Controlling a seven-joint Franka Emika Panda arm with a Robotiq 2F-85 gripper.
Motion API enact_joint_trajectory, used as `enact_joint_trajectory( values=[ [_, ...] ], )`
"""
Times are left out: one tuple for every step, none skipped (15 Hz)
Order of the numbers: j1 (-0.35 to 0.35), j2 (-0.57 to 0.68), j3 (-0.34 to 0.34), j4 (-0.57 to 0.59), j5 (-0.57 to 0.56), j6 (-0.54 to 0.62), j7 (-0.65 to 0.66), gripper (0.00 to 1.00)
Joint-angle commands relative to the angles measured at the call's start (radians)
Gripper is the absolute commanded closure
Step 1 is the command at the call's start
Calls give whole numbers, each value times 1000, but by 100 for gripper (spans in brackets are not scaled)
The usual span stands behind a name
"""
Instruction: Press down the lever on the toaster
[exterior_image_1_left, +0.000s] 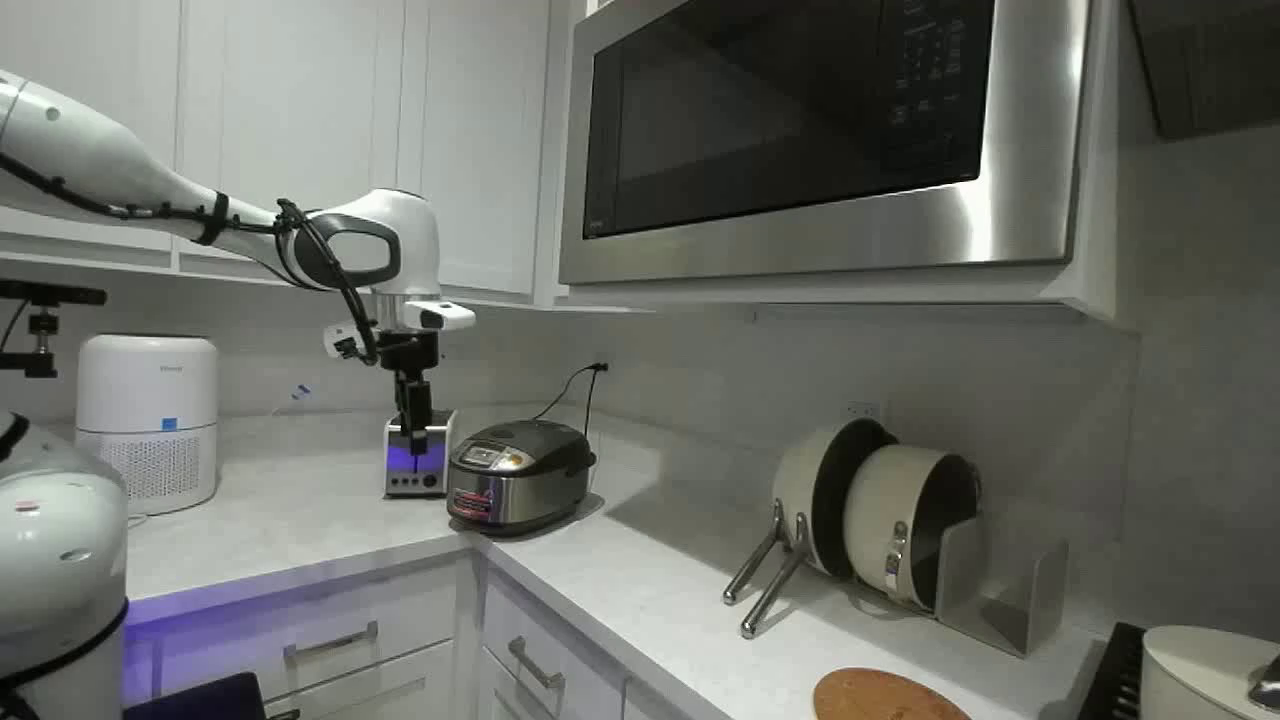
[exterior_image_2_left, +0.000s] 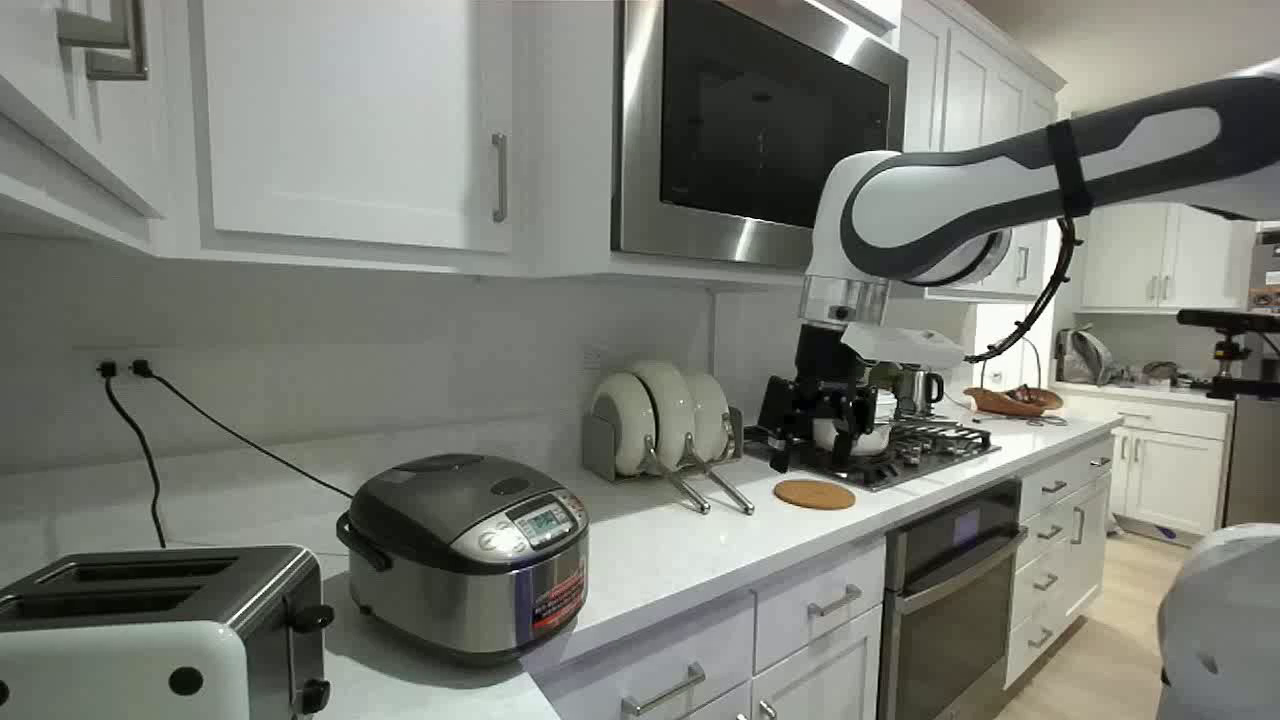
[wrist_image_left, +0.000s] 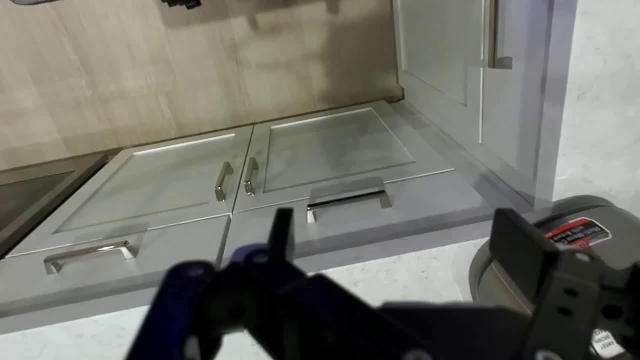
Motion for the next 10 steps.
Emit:
enact_joint_trajectory(
  values=[
    [-5,0,3,3,3,-3,-3,0],
    [5,16,13,9,4,1,-8,0],
    [18,32,21,14,12,5,-14,0],
    [38,54,34,21,22,10,-21,0],
    [61,74,48,29,28,10,-34,0],
    [80,90,56,36,32,5,-52,0],
    [105,106,70,43,36,2,-63,0],
    [125,117,81,49,32,2,-78,0],
    [146,126,88,48,28,13,-103,0],
    [165,130,88,48,24,27,-137,0]
  ],
)
